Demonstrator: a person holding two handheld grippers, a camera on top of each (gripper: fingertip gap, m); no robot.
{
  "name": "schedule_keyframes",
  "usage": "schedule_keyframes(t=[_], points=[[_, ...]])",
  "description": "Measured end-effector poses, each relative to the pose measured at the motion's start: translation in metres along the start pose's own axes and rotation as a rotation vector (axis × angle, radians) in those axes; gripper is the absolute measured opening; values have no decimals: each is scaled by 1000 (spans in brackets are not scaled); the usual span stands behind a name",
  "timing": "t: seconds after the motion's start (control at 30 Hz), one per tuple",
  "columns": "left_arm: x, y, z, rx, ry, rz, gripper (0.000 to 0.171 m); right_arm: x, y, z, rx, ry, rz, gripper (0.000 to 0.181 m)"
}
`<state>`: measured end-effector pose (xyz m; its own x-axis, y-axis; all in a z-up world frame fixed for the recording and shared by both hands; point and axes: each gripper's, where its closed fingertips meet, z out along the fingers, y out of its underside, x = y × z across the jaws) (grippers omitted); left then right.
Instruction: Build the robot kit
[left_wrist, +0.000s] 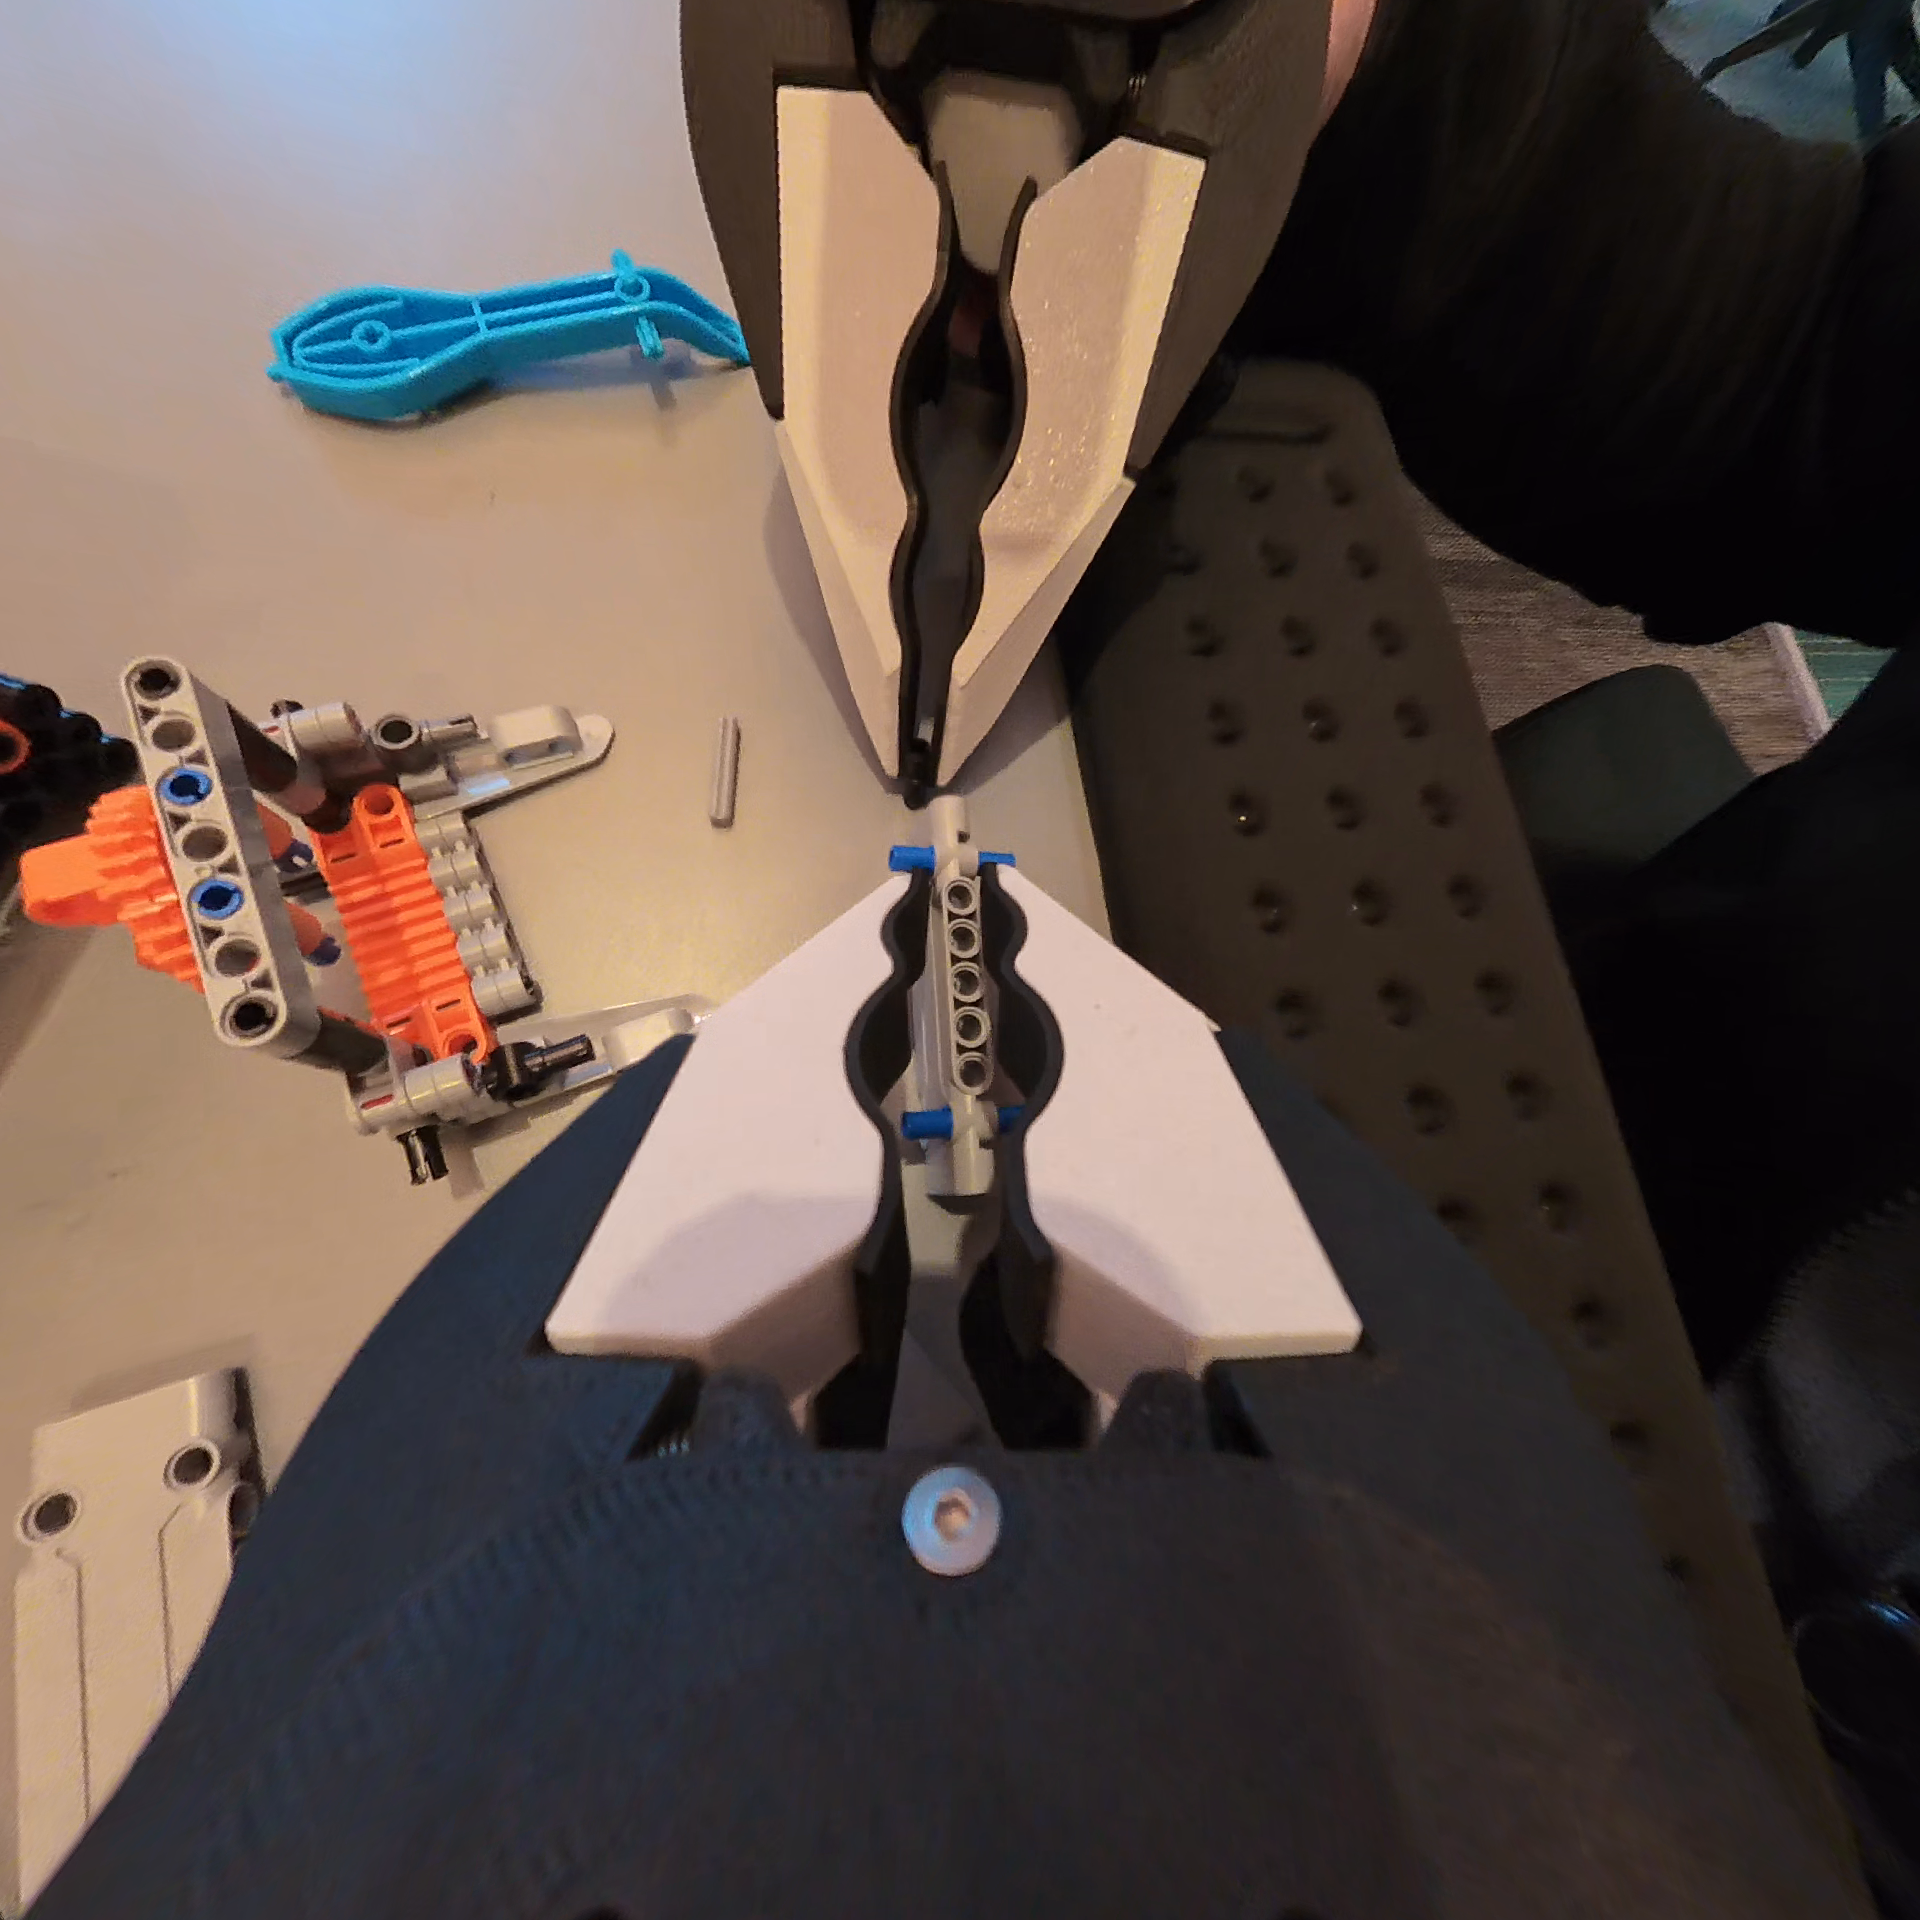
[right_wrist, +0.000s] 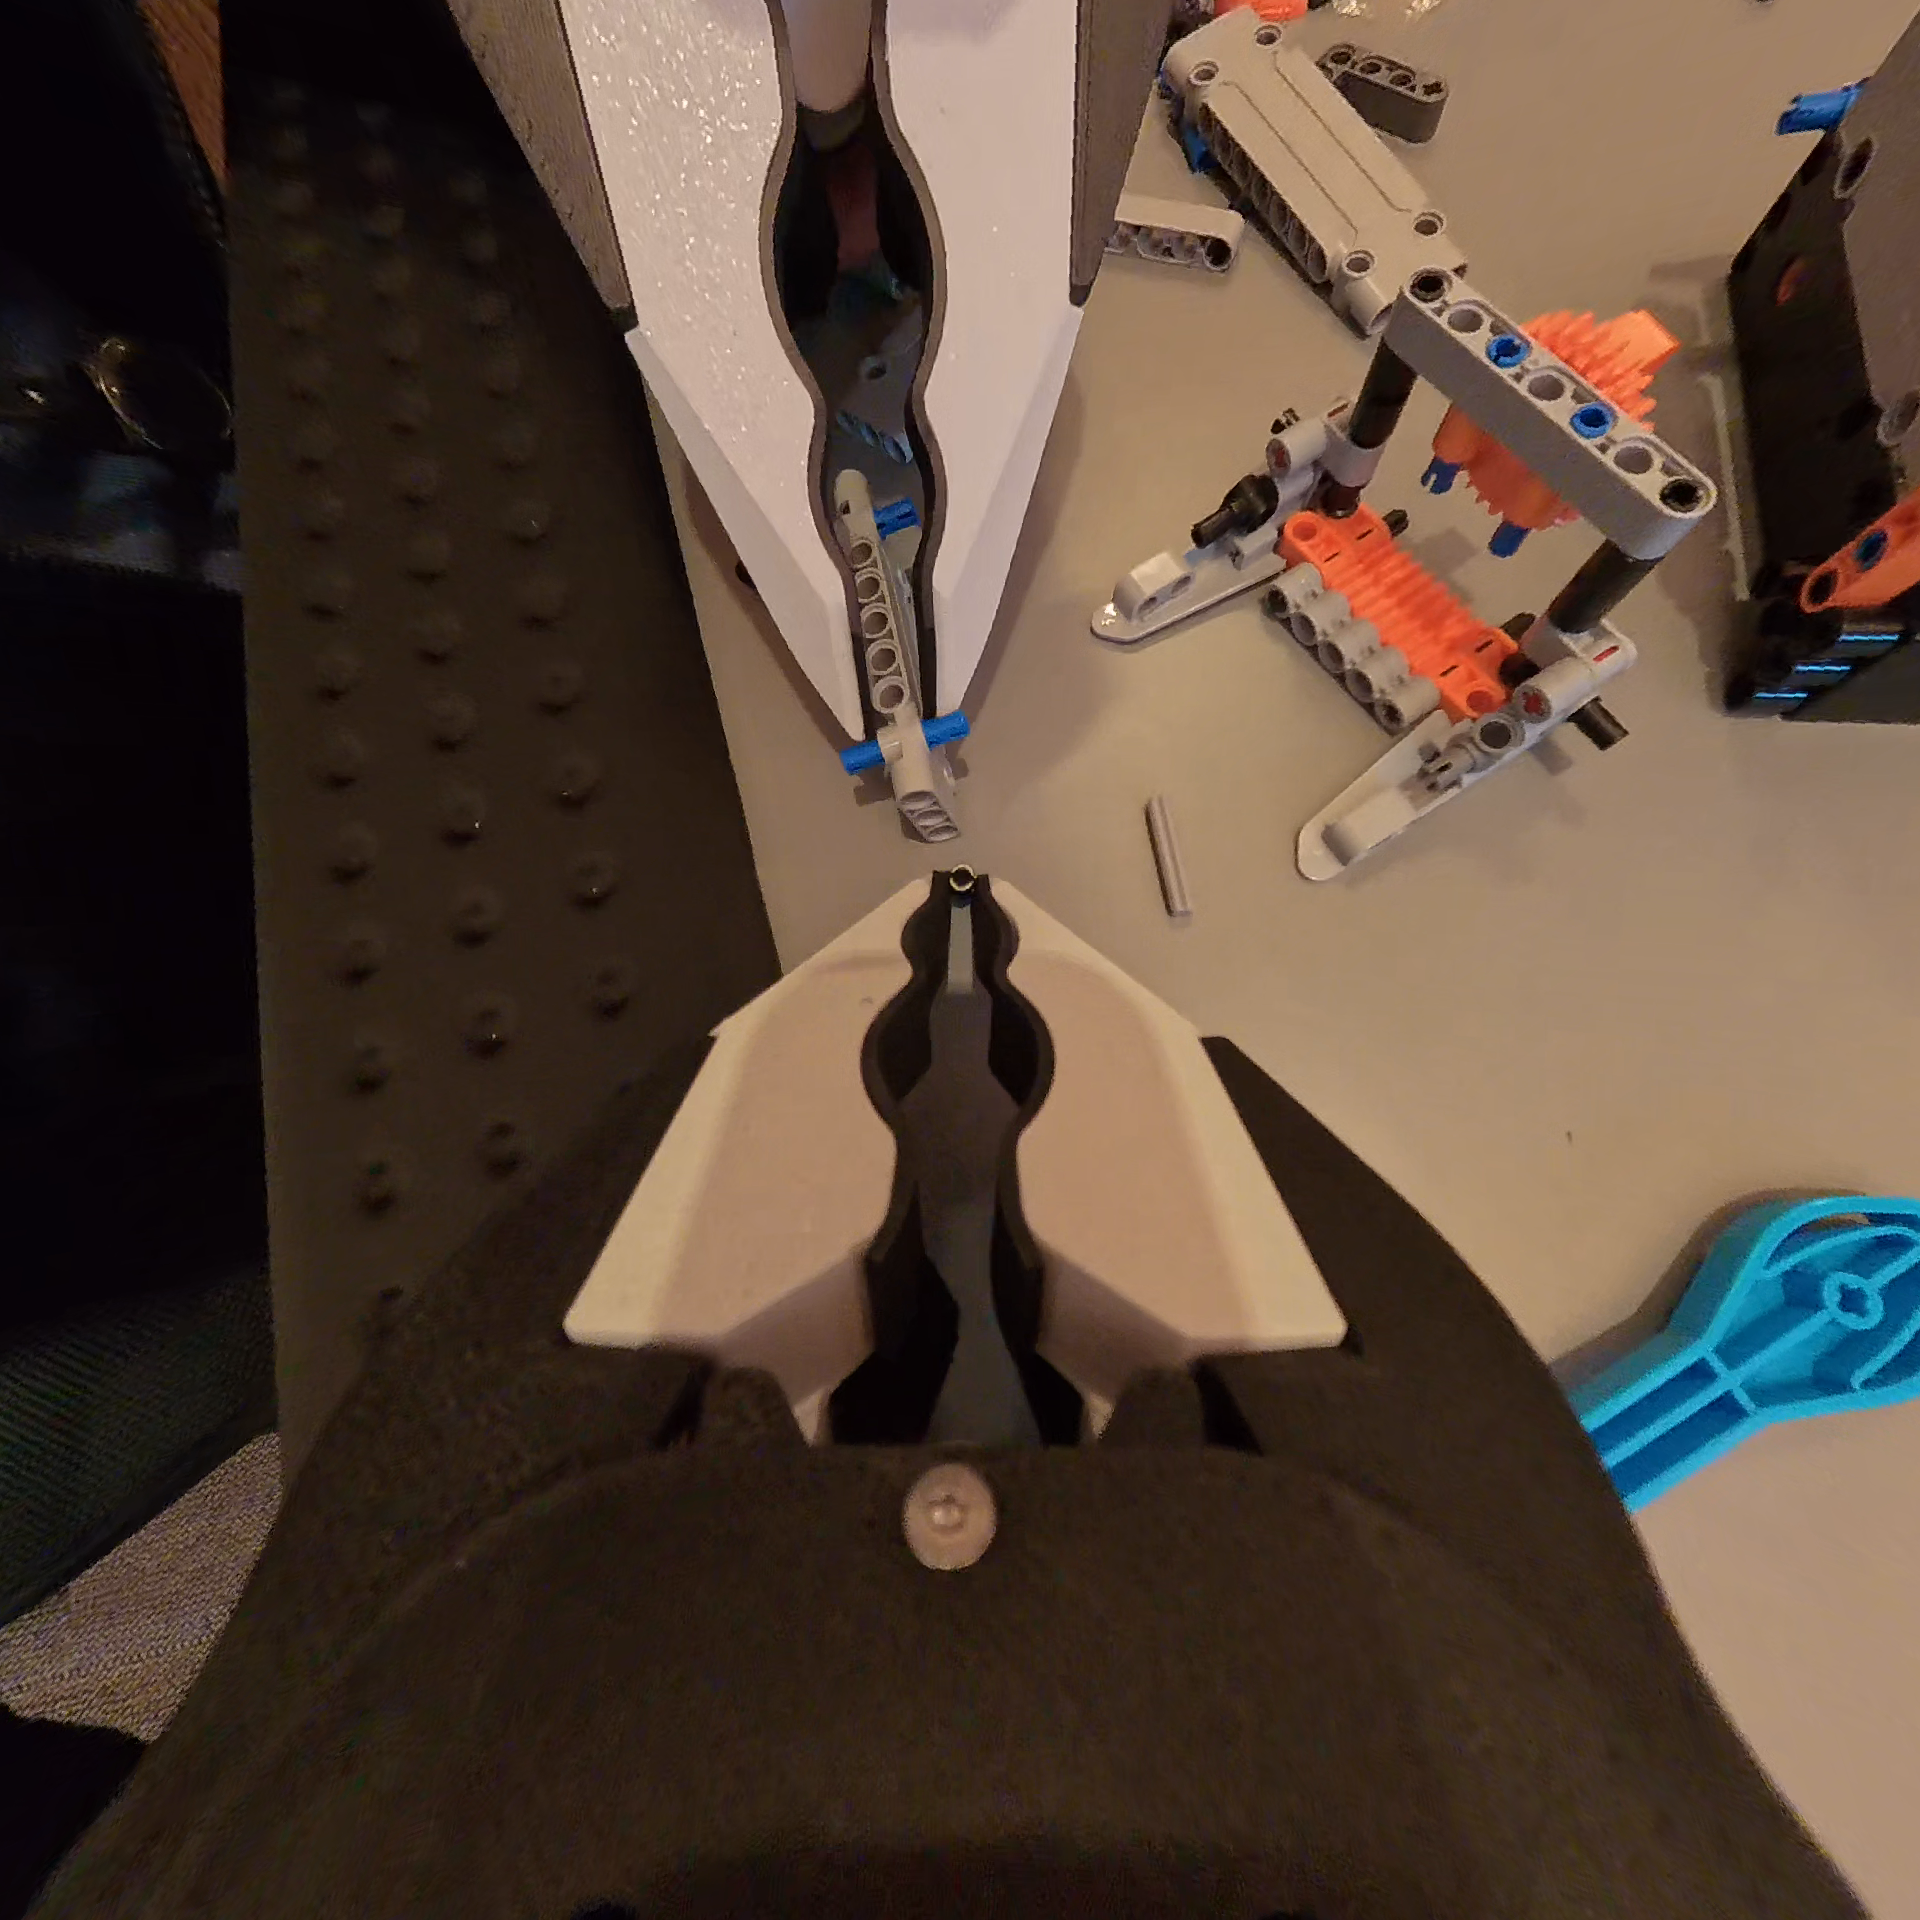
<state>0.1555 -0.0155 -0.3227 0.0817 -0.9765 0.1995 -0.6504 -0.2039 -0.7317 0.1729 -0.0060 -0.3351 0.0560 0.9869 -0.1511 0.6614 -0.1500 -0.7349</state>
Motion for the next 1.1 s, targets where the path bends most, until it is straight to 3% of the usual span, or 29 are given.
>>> schedule_keyframes(t=[0.2, 0.5, 0.67, 0.83, 0.97, 1.1], points=[[0, 2, -1, -16, 1, 9, 9, 0, 1, -1, -1, -1, -14, 2], [3, 13, 6, -114, -21, 80, 27, 0, 1, -1, 3, 1, -16, 2], [2, -2, -2, -51, -51, 107, 33, -2, -17, -12, 133, -19, 3, 2], [-9, -31, -13, 41, -284, 299, 25, -6, -51, -38, 388, -124, 109, 2], [-13, -48, -24, 69, -461, 452, 6, -6, -59, -40, 444, -158, 159, 2], [-13, -52, -27, 62, -536, 525, 1, -3, -64, -44, 487, -167, 185, 2]])
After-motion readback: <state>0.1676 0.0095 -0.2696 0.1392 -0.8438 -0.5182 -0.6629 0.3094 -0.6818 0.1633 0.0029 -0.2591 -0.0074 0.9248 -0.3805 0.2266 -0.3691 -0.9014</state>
